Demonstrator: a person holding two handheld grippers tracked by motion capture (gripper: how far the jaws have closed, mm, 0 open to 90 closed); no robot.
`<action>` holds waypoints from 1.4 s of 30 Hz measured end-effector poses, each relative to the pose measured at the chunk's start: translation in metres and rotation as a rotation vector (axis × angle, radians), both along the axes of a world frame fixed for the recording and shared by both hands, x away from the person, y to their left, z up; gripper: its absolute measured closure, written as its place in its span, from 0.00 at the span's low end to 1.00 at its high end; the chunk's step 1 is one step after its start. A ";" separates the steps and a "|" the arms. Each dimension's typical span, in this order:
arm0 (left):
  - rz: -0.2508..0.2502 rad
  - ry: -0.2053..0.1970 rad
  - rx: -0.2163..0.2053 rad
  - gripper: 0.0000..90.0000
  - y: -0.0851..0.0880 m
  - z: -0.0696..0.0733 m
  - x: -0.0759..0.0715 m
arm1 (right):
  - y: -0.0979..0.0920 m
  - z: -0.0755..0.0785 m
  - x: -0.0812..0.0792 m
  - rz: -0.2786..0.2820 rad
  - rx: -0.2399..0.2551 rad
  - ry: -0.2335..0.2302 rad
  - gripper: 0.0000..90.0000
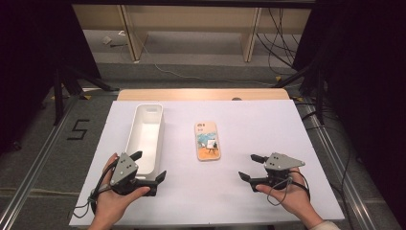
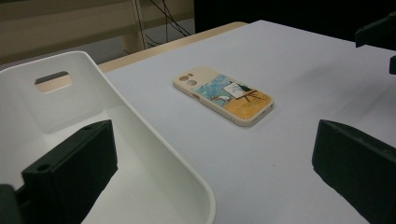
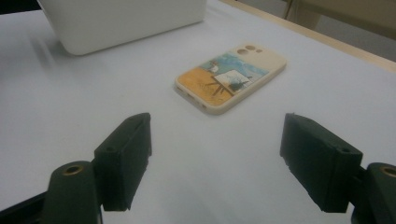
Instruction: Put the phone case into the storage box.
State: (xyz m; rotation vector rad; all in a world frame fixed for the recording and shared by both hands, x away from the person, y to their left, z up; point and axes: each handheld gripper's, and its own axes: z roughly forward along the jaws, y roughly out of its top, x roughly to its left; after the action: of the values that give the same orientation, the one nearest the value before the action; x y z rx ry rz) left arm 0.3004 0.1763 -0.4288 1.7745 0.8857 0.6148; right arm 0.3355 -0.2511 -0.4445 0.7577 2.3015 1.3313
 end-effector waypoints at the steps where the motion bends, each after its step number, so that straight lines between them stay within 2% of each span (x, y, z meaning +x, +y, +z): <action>1: 0.000 0.000 -0.001 0.00 0.000 0.000 0.000 | 0.000 0.000 0.000 0.001 0.000 0.001 0.29; 15: 0.005 0.000 -0.006 0.00 0.001 0.000 0.000 | 0.001 0.000 0.000 0.010 -0.001 0.002 0.31; 18: 0.006 0.000 -0.008 0.00 0.000 0.000 0.000 | 0.003 0.000 0.001 0.021 -0.003 0.004 0.39; 21: 0.005 0.002 -0.006 0.00 0.001 0.000 0.000 | 0.008 0.001 0.004 0.043 -0.012 -0.002 0.56; 22: 0.005 0.002 -0.006 0.00 0.001 0.000 0.000 | 0.008 0.001 0.004 0.043 -0.012 -0.002 0.56; 23: 0.004 0.002 -0.007 0.00 0.001 0.000 0.000 | 0.011 0.002 0.005 0.051 -0.012 0.002 0.63; 24: 0.004 0.002 -0.008 0.00 0.001 0.000 0.000 | 0.017 0.002 0.009 0.065 -0.021 0.012 0.76; 25: 0.003 0.002 -0.008 0.00 0.001 0.000 0.000 | 0.021 0.002 0.011 0.078 -0.028 0.020 0.80; 26: 0.003 0.002 -0.008 0.00 0.001 0.000 0.000 | 0.021 0.002 0.011 0.078 -0.028 0.020 0.80; 27: 0.002 0.003 -0.009 0.00 0.000 -0.001 0.001 | 0.030 0.002 0.015 0.085 -0.056 0.028 0.89; 30: -0.001 0.006 -0.006 0.00 -0.001 -0.002 0.001 | 0.043 0.002 0.022 0.091 -0.078 0.043 1.00; 38: -0.004 0.008 -0.006 0.00 -0.002 -0.003 0.001 | 0.081 0.000 0.046 0.086 -0.102 0.067 1.00; 39: -0.004 0.008 -0.006 0.00 -0.002 -0.003 0.001 | 0.081 0.000 0.046 0.086 -0.102 0.067 1.00; 40: -0.002 0.007 -0.007 0.00 -0.002 -0.002 0.001 | 0.093 -0.002 0.051 0.085 -0.111 0.079 1.00; 42: -0.001 0.007 -0.009 0.00 -0.001 -0.002 0.001 | 0.102 -0.004 0.055 0.087 -0.121 0.086 1.00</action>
State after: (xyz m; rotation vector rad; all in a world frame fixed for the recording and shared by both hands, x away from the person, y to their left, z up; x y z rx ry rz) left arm 0.3016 0.1749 -0.4310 1.7701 0.8907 0.6037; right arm 0.3904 -0.1487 -0.4484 0.6954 2.4837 1.2042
